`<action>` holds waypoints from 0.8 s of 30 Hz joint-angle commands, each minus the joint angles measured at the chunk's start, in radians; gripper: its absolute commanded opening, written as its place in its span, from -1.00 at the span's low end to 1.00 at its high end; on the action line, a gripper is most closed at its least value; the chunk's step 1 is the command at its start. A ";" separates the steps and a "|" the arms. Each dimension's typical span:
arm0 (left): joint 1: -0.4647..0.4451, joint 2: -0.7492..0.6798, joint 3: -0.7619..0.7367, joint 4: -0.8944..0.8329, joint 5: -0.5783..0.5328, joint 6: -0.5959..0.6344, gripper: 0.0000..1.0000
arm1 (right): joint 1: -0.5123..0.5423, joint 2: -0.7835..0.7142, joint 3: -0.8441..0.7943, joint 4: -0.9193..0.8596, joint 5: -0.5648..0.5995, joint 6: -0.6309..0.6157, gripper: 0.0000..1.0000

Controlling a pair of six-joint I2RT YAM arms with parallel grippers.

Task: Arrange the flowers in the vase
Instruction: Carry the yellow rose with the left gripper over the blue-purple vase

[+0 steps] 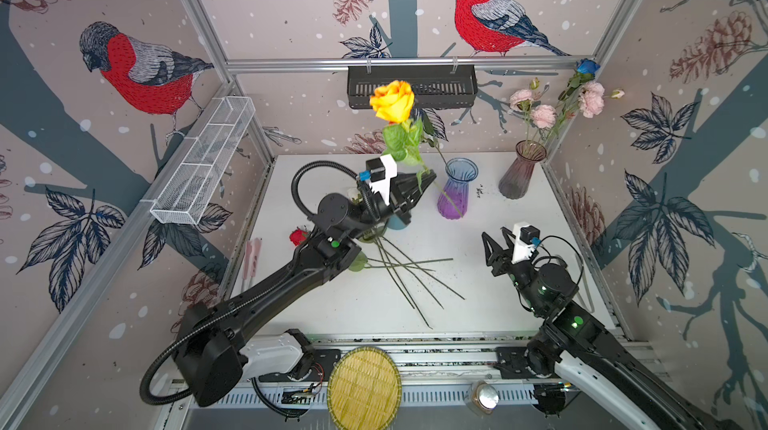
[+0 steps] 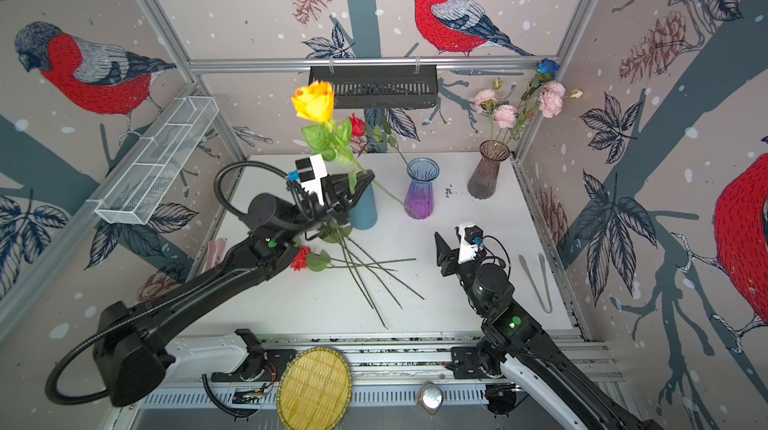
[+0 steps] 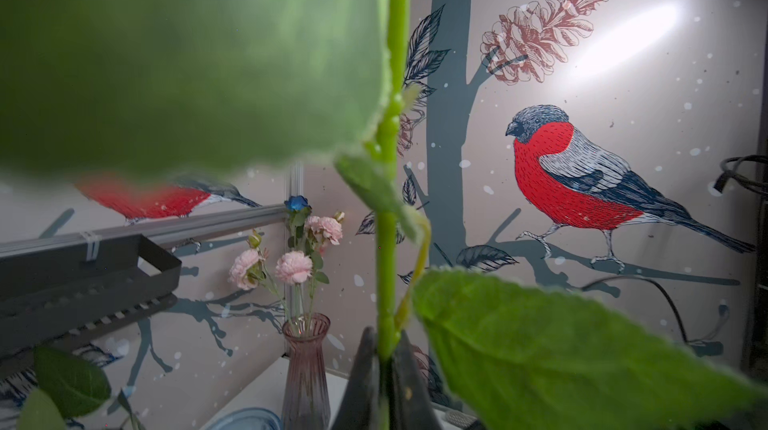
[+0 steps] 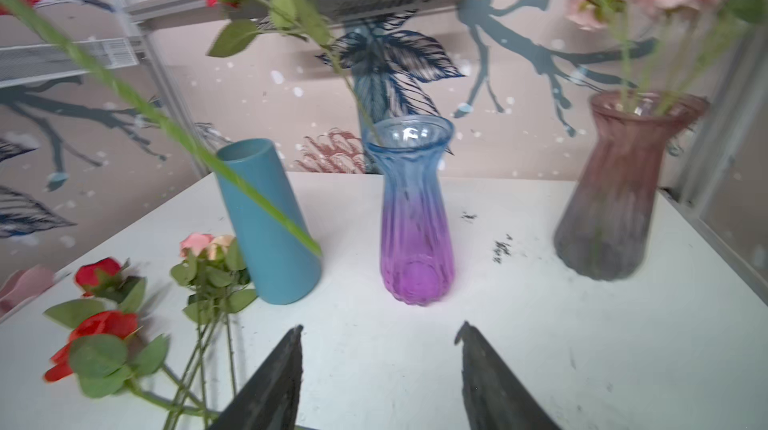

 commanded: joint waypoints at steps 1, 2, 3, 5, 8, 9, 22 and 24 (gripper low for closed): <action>-0.007 0.126 0.191 -0.111 0.006 0.131 -1.00 | -0.030 -0.114 -0.137 0.054 -0.018 0.073 0.23; -0.010 0.181 0.269 -0.149 0.007 0.161 -1.00 | -0.030 -0.165 -0.188 0.082 -0.026 0.075 0.23; -0.013 0.227 0.338 -0.193 0.009 0.190 -1.00 | -0.030 -0.210 -0.222 0.090 -0.046 0.070 0.24; -0.018 0.329 0.498 -0.310 0.017 0.269 -1.00 | -0.030 -0.299 -0.264 0.070 -0.061 0.068 0.25; -0.026 0.438 0.670 -0.429 -0.004 0.365 -1.00 | -0.030 -0.342 -0.276 0.043 -0.044 0.069 0.25; -0.028 0.467 0.713 -0.462 -0.015 0.389 -1.00 | -0.030 -0.333 -0.281 0.056 -0.049 0.065 0.25; -0.038 0.791 1.219 -0.895 -0.096 0.475 -1.00 | -0.031 -0.304 -0.281 0.072 -0.068 0.073 0.28; -0.038 0.787 1.199 -0.891 -0.096 0.463 -1.00 | -0.030 -0.304 -0.279 0.070 -0.067 0.075 0.28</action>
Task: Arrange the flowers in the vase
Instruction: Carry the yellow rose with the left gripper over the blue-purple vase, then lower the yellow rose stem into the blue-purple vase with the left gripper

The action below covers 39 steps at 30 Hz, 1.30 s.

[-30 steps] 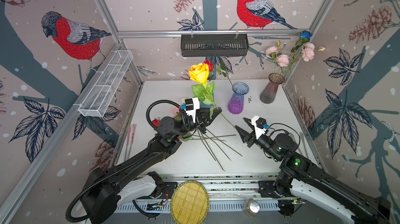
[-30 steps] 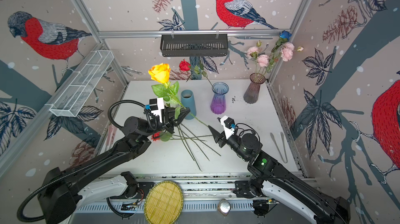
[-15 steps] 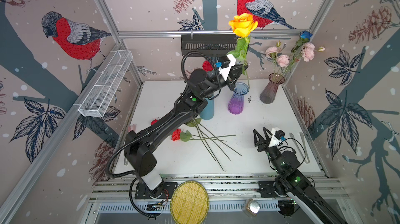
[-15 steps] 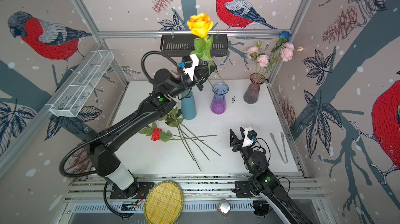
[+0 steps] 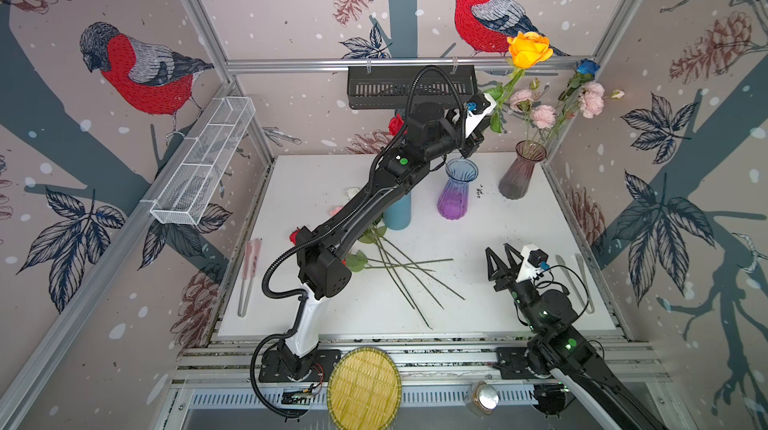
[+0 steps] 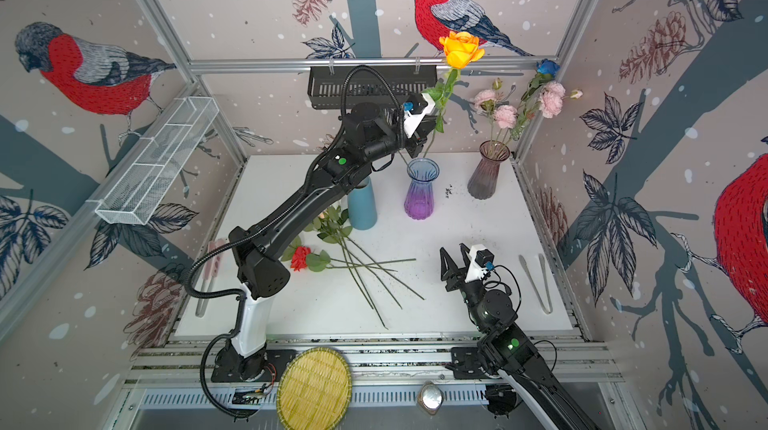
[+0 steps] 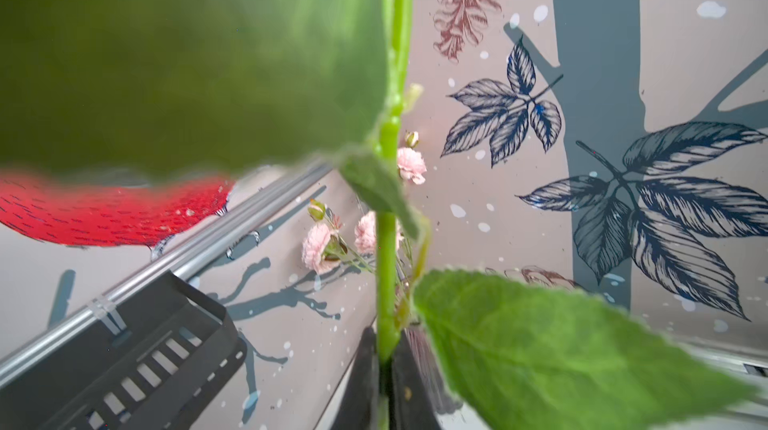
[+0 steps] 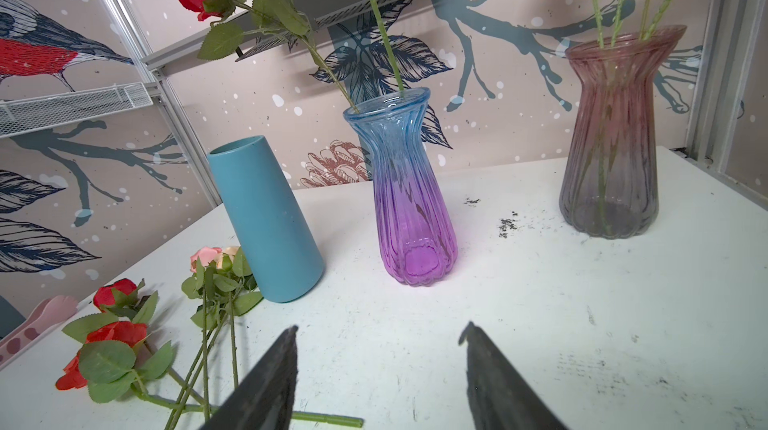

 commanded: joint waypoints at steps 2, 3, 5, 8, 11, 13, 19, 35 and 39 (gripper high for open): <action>-0.001 -0.004 -0.024 -0.033 -0.002 0.000 -1.00 | 0.001 0.000 -0.038 0.033 -0.008 0.014 0.28; -0.001 -0.001 -0.025 -0.036 -0.011 -0.001 -1.00 | 0.001 0.000 -0.040 0.033 -0.009 0.014 0.28; -0.001 0.007 -0.023 -0.046 -0.021 -0.010 -1.00 | 0.001 0.000 -0.040 0.034 -0.010 0.015 0.28; 0.008 0.017 -0.024 -0.045 -0.020 -0.049 -1.00 | 0.001 -0.001 -0.040 0.034 -0.010 0.015 0.28; 0.023 0.028 -0.018 -0.039 -0.005 -0.098 -1.00 | 0.001 -0.001 -0.037 0.028 -0.009 0.016 0.28; 0.035 0.027 -0.019 -0.027 0.014 -0.134 -1.00 | 0.001 -0.001 -0.037 0.025 -0.009 0.014 0.29; 0.036 -0.011 -0.028 0.003 0.063 -0.151 -1.00 | 0.001 -0.001 -0.037 0.026 -0.009 0.015 0.29; -0.050 -0.233 -0.176 0.077 0.008 -0.145 -1.00 | 0.001 -0.001 -0.034 0.024 -0.009 0.017 0.29; -0.051 -0.226 -0.179 0.067 -0.021 -0.144 -1.00 | 0.001 -0.001 -0.029 0.012 -0.010 0.016 0.29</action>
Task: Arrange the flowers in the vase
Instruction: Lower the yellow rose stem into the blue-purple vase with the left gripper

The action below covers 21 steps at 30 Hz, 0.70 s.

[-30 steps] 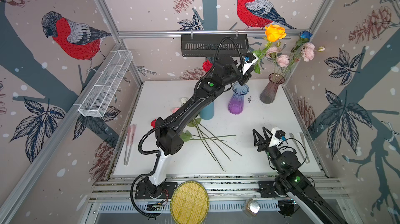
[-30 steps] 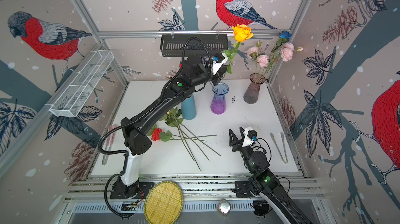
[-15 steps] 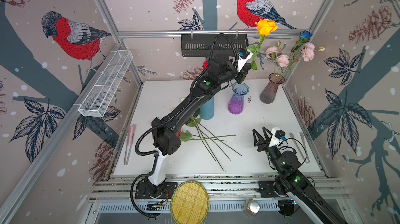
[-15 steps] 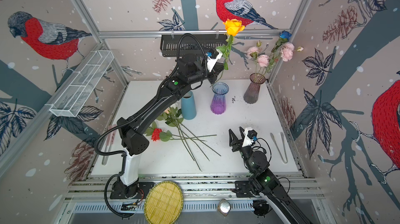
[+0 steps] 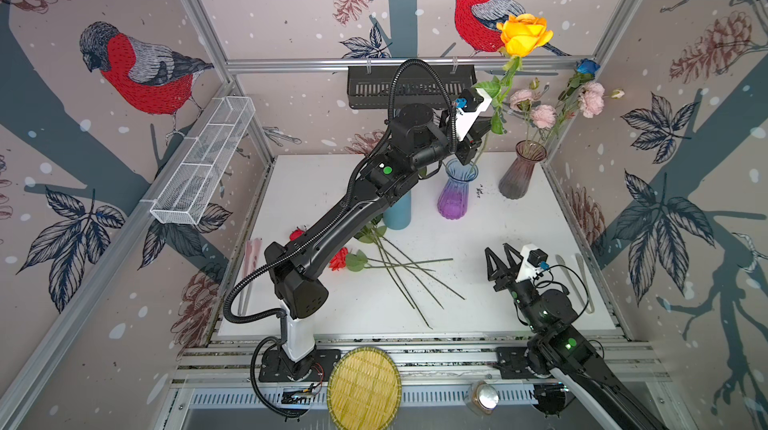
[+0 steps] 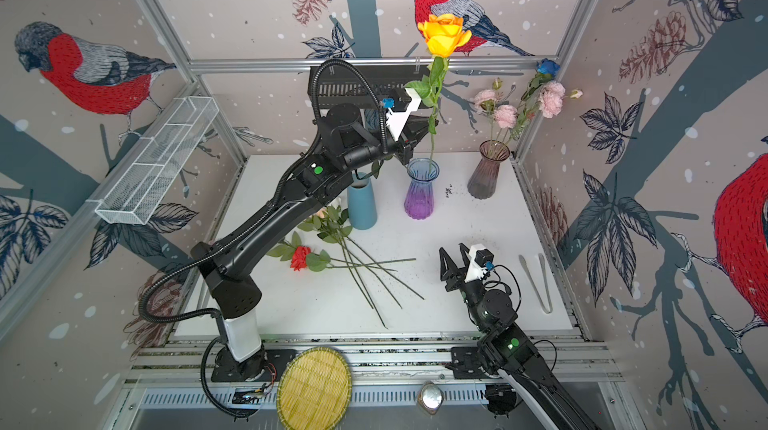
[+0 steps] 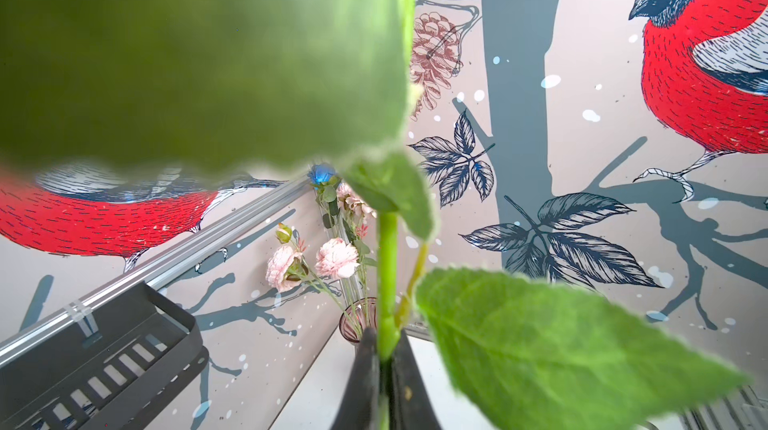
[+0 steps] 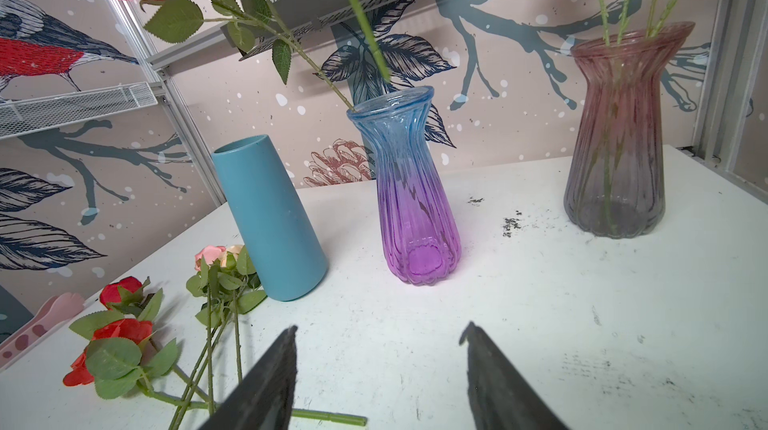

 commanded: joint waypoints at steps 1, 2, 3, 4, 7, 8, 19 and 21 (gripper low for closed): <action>-0.002 0.006 0.004 0.024 -0.032 -0.006 -1.00 | 0.001 -0.001 -0.026 0.010 -0.002 0.013 0.29; -0.001 0.011 0.006 0.019 -0.038 -0.002 -1.00 | 0.001 -0.001 -0.026 0.007 -0.002 0.013 0.29; -0.001 0.019 0.008 0.015 -0.049 0.004 -1.00 | 0.000 -0.001 -0.024 0.006 -0.002 0.013 0.29; -0.001 0.029 0.014 0.011 -0.059 0.010 -1.00 | 0.001 -0.001 -0.024 0.005 -0.002 0.014 0.29; 0.002 0.079 0.077 -0.041 -0.077 0.022 -1.00 | 0.001 -0.001 -0.020 -0.001 -0.003 0.013 0.29; 0.003 0.097 0.107 -0.065 -0.081 0.022 -1.00 | 0.001 -0.001 -0.020 -0.003 -0.002 0.013 0.29; 0.097 0.296 0.334 -0.214 -0.083 -0.113 -0.87 | 0.001 -0.003 -0.022 -0.001 0.000 0.014 0.29; 0.115 0.310 0.333 -0.216 -0.058 -0.136 -0.85 | 0.001 -0.003 -0.025 0.003 0.001 0.014 0.29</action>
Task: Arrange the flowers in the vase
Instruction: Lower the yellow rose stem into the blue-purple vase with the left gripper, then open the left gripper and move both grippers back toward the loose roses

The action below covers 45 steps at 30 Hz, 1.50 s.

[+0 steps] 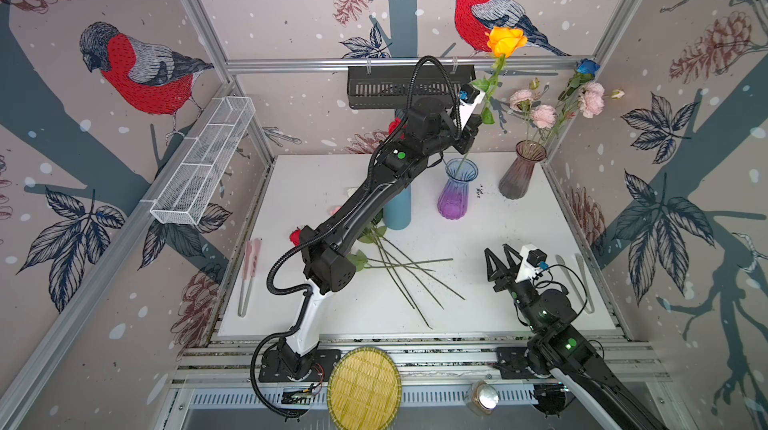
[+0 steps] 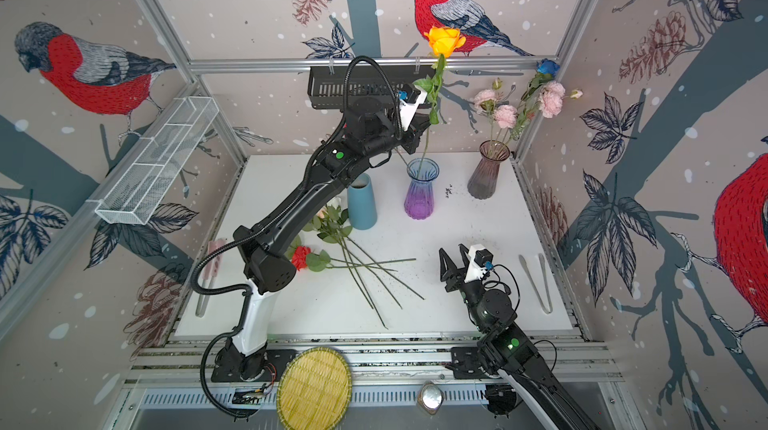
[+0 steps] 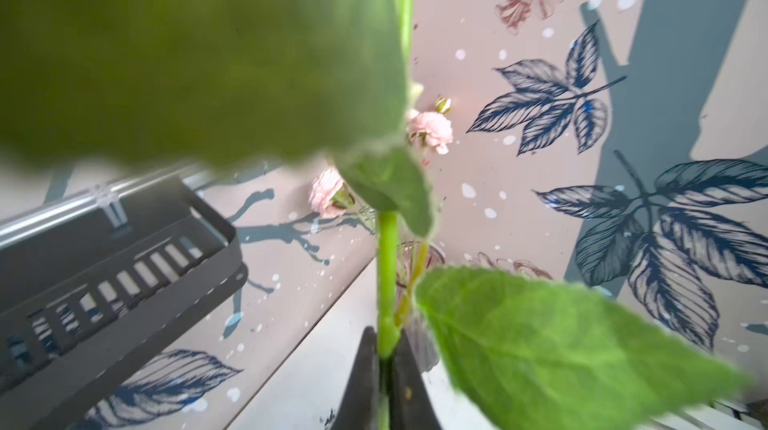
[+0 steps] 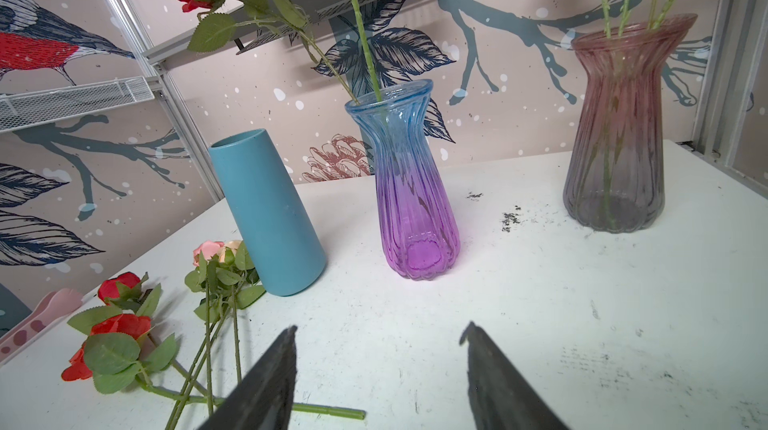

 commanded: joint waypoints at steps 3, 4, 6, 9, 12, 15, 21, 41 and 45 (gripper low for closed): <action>0.025 0.029 0.011 -0.027 0.036 -0.048 -0.83 | 0.001 -0.002 -0.028 0.026 0.003 0.011 0.29; 0.025 0.033 0.011 -0.029 0.037 -0.046 -0.82 | 0.001 -0.002 -0.029 0.026 0.003 0.011 0.29; 0.024 0.038 0.011 -0.032 0.043 -0.042 -0.76 | 0.001 -0.002 -0.032 0.031 0.004 0.011 0.29; 0.024 0.045 0.011 -0.039 0.058 -0.035 -0.64 | 0.001 -0.002 -0.033 0.032 0.005 0.011 0.29; 0.024 0.046 0.011 -0.052 0.063 -0.030 -0.05 | 0.001 -0.002 -0.035 0.035 0.006 0.011 0.29; 0.024 0.039 0.009 -0.070 0.064 -0.023 0.12 | 0.001 -0.002 -0.036 0.038 0.010 0.011 0.29; 0.025 -0.002 -0.036 -0.077 0.034 -0.019 0.18 | 0.001 -0.002 -0.039 0.041 0.009 0.009 0.29; -0.044 -0.881 -1.408 0.749 -0.127 -0.205 0.15 | 0.001 0.022 -0.073 0.112 -0.026 -0.004 0.27; -0.048 -1.100 -1.853 1.069 -0.238 -0.245 0.16 | 0.004 0.087 -0.082 0.179 -0.099 -0.025 0.23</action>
